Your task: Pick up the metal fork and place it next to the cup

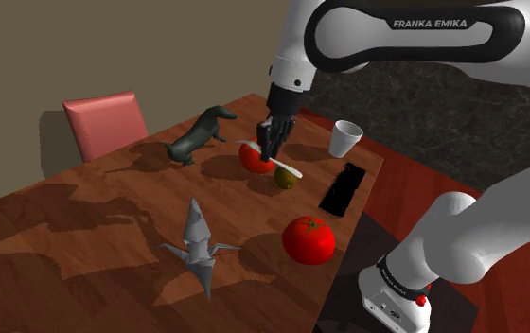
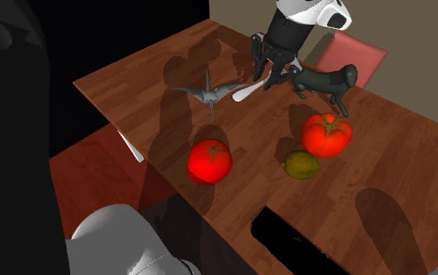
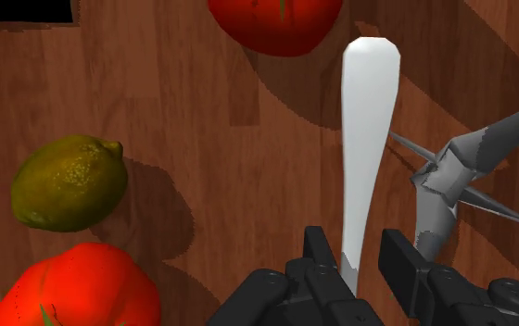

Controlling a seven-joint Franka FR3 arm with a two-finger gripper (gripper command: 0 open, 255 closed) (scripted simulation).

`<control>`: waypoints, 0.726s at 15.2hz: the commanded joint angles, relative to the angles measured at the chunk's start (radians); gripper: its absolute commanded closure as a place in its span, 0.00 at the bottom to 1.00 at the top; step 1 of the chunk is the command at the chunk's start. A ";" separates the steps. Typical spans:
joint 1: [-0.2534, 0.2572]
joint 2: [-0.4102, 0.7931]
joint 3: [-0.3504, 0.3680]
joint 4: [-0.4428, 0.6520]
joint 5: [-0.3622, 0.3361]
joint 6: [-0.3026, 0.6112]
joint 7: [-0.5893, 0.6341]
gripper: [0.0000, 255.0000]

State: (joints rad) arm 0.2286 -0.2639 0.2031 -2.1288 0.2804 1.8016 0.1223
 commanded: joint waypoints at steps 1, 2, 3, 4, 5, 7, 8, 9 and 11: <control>-0.017 0.011 -0.024 0.013 -0.011 -0.012 -0.034 1.00; -0.027 0.018 -0.039 0.020 -0.018 -0.017 -0.056 1.00; -0.038 0.025 -0.054 0.029 -0.025 -0.023 -0.078 1.00; -0.049 0.034 -0.068 0.038 -0.032 -0.029 -0.100 1.00; -0.059 0.043 -0.082 0.048 -0.039 -0.035 -0.122 1.00; -0.080 0.066 -0.111 0.072 -0.053 -0.047 -0.164 1.00; -0.090 0.078 -0.124 0.086 -0.059 -0.053 -0.185 1.00; -0.100 0.091 -0.138 0.101 -0.065 -0.059 -0.206 1.00; -0.120 0.121 -0.164 0.135 -0.077 -0.072 -0.247 1.00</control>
State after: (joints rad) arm 0.1206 -0.1622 0.0547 -2.0145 0.2113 1.7364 -0.0990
